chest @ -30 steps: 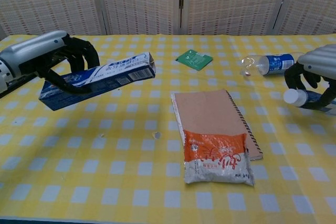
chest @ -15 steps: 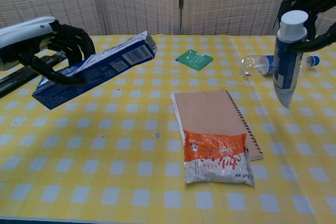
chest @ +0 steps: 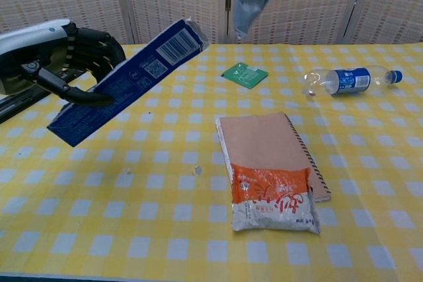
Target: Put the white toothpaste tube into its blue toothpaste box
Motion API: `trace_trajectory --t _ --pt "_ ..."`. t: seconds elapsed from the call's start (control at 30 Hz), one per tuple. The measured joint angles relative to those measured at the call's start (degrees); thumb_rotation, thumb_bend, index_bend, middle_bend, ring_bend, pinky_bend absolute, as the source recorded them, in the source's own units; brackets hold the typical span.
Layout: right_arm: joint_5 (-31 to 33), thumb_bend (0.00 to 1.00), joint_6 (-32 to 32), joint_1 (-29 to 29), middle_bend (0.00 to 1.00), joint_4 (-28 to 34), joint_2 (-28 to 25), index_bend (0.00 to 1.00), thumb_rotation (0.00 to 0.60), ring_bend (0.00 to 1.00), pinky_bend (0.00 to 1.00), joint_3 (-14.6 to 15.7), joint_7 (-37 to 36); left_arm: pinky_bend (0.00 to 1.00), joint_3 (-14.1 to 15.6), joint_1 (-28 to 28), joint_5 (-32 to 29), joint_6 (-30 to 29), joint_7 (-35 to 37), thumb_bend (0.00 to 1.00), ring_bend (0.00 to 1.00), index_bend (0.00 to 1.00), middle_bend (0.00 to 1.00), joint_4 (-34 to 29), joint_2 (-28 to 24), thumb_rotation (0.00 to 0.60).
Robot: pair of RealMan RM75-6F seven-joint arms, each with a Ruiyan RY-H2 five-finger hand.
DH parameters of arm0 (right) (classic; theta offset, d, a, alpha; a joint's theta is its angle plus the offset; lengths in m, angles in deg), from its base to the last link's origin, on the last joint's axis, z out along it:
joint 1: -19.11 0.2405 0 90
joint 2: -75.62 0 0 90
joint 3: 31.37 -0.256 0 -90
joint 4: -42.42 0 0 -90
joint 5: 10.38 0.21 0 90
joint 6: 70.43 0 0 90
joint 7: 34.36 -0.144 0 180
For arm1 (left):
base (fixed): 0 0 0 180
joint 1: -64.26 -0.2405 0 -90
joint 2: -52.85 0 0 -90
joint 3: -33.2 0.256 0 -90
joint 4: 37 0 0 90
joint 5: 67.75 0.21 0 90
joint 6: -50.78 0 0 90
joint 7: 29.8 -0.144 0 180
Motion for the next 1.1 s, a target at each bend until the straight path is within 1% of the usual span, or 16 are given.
trace_trajectory --t 0.07,0.23,0.37,0.5,0.6,0.73,0.97,1.1 --pt "0.86 0.3 -0.63 0.94 0.68 1.09 0.56 0.77 0.6 0.6 0.53 -1.55 -1.12 0.49 -0.15 0.11 -0.16 -0.02 0.22 0.26 0.5 0.49 0.62 0.09 0.54 0.6" --pt "1.73 0.3 -3.34 1.46 0.68 1.93 2.6 0.77 0.6 0.6 0.53 -3.33 -2.38 0.47 -1.26 0.15 -1.83 -0.27 -0.2 0.26 0.47 0.48 0.61 0.43 2.12 0.6" --pt "2.04 0.29 -5.08 1.67 0.68 1.92 4.37 0.77 0.6 0.6 0.54 -4.12 -3.35 0.45 -2.79 -0.23 -3.62 -1.42 -1.01 0.26 0.45 0.47 0.59 0.67 3.35 0.6" --pt "2.64 0.3 -6.39 1.6 0.68 1.6 5.66 0.77 0.6 0.6 0.54 -4.55 -4.18 0.45 -4.98 -1.35 -5.85 -4.58 -2.87 0.26 0.45 0.46 0.58 1.22 5.28 0.6" --pt "3.18 0.3 -6.15 1.53 0.68 1.49 5.81 0.77 0.6 0.6 0.54 -4.71 -5.46 0.45 -6.61 -2.26 -7.12 -7.1 -3.61 0.26 0.44 0.46 0.58 1.93 6.88 0.6" --pt "3.79 0.3 -5.47 1.34 0.68 1.03 5.69 0.78 0.6 0.6 0.54 -5.24 -8.74 0.45 -7.96 -3.14 -7.52 -9.5 -3.72 0.26 0.44 0.46 0.58 3.56 8.16 0.6" --pt "3.37 0.3 -5.33 1.12 0.68 -0.35 6.15 0.78 0.6 0.6 0.54 -5.89 -11.5 0.45 -8.24 -4.24 -7.04 -11.76 -4.24 0.26 0.45 0.46 0.58 4.78 9.46 0.6" --pt "3.95 0.29 -5.33 1.3 0.68 -1.1 6.76 0.78 0.6 0.6 0.54 -6.27 -12.11 0.45 -8.18 -5.04 -5.65 -14.76 -4.55 0.26 0.45 0.46 0.58 5.24 10.49 0.6"
